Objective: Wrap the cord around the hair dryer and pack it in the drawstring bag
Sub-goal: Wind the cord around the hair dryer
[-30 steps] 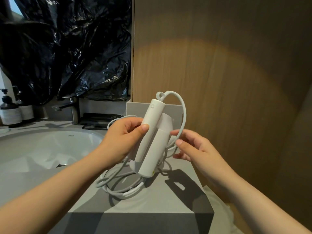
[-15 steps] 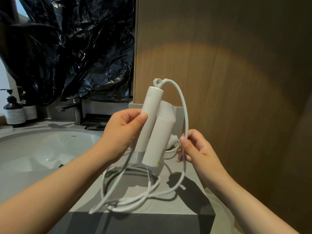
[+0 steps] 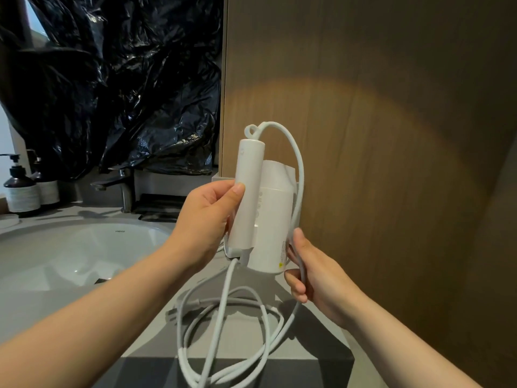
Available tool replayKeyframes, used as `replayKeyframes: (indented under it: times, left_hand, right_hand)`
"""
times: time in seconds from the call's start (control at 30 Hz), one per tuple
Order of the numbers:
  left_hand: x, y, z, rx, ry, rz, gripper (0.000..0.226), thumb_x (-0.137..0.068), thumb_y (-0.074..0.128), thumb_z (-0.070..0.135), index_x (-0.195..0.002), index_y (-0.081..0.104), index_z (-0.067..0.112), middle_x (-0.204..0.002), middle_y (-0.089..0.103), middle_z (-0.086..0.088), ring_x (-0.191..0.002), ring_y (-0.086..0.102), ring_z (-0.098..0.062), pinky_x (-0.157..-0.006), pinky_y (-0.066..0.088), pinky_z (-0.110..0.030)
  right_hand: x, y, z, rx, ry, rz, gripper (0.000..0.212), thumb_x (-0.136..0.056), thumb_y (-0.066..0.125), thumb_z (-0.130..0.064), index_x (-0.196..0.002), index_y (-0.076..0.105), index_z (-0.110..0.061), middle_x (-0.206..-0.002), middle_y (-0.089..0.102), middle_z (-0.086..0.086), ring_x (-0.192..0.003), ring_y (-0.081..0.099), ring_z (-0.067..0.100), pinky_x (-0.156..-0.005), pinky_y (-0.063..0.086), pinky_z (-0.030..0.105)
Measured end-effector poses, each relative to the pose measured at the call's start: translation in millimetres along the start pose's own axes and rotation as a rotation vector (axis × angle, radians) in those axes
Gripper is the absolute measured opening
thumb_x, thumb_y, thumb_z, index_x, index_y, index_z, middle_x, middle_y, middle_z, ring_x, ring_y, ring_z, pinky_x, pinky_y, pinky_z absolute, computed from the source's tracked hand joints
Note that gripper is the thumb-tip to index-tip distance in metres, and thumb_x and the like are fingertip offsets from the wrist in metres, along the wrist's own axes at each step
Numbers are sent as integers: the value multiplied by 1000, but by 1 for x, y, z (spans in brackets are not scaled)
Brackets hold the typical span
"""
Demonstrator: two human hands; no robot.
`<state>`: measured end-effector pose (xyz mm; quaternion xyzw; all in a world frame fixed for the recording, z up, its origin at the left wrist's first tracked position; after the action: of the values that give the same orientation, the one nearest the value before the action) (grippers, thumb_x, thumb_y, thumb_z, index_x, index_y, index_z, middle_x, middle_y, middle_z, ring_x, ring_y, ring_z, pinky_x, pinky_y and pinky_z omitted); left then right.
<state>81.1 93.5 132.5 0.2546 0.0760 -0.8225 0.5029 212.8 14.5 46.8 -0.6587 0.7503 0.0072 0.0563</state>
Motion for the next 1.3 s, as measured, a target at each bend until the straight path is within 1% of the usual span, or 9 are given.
replayKeyframes:
  times: [0.13,0.3,0.43,0.53,0.77,0.9,1.07,1.2,1.3]
  left_hand:
    - [3,9,-2,-81,-17,-39,23,-99,49,16,-95,72,15,-84,73,-4,-76,62,-18,-70,50,-31]
    - [5,14,-14,-166,-71,-122,16,-96,57,24,-108,68,21,-100,72,-1,-87,64,-22,-79,51,-40]
    - [7,11,-16,-547,-51,-186,43,-88,67,33,-125,48,38,-111,62,17,-102,61,-5,-83,53,-28]
    - [2,3,-12,-663,-77,-185,27,-93,56,44,-116,55,29,-106,64,10,-97,61,-8,-78,50,-26]
    - [6,-18,-19,-426,-86,17,46,-73,62,54,-95,67,14,-97,71,-10,-95,67,-33,-85,54,-56]
    - [6,-28,-25,-243,-143,115,31,-88,66,40,-92,68,9,-95,73,-15,-95,68,-37,-87,54,-57]
    - [2,-27,-26,-285,-151,96,48,-78,62,50,-99,65,8,-100,71,-16,-97,67,-39,-87,53,-60]
    - [1,-23,-26,-411,-146,46,34,-92,56,46,-101,59,13,-101,69,-10,-96,67,-28,-87,55,-53]
    - [-1,-28,-24,-633,-145,25,37,-94,54,45,-100,59,9,-93,68,-11,-85,67,-26,-81,56,-47]
  right_hand:
    - [-4,-4,2,-21,4,59,48,-88,45,-52,-130,47,-31,-94,67,-8,-43,41,9,-44,36,14]
    - [-4,-9,-2,45,-64,170,33,-89,48,-49,-115,57,-31,-96,71,-6,-42,43,8,-40,32,15]
    - [-6,-11,-12,108,-108,209,24,-93,50,-43,-116,53,-37,-107,66,-5,-46,55,-5,-41,37,6]
    - [-8,-12,-22,161,-153,222,11,-93,50,-41,-101,48,-48,-105,65,-11,-48,56,-10,-42,37,4]
    - [-12,-17,-25,160,-160,232,31,-93,51,-41,-124,50,-38,-98,64,-7,-51,56,-3,-44,39,6]
    - [-11,-13,-5,-20,-62,172,39,-91,48,-49,-127,54,-33,-110,64,1,-45,41,8,-45,39,17]
    - [-12,-9,3,-225,-9,112,43,-87,49,-52,-126,53,-34,-67,50,1,-43,35,8,-45,39,17]
    - [-17,-14,4,-148,-48,195,40,-95,47,-45,-131,53,-28,-116,60,15,-45,35,8,-42,38,15]
    - [-16,-20,1,-55,-71,255,42,-94,48,-47,-130,55,-26,-113,65,0,-44,37,7,-42,39,16]
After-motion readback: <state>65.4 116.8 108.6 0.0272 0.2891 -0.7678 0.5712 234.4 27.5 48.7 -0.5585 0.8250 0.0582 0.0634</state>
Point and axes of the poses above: each hand's wrist, its own x-axis away from the middle knuckle, its own y-axis out of the palm, z = x × y, the point moved 10 cm from there along -x, towards the middle knuckle
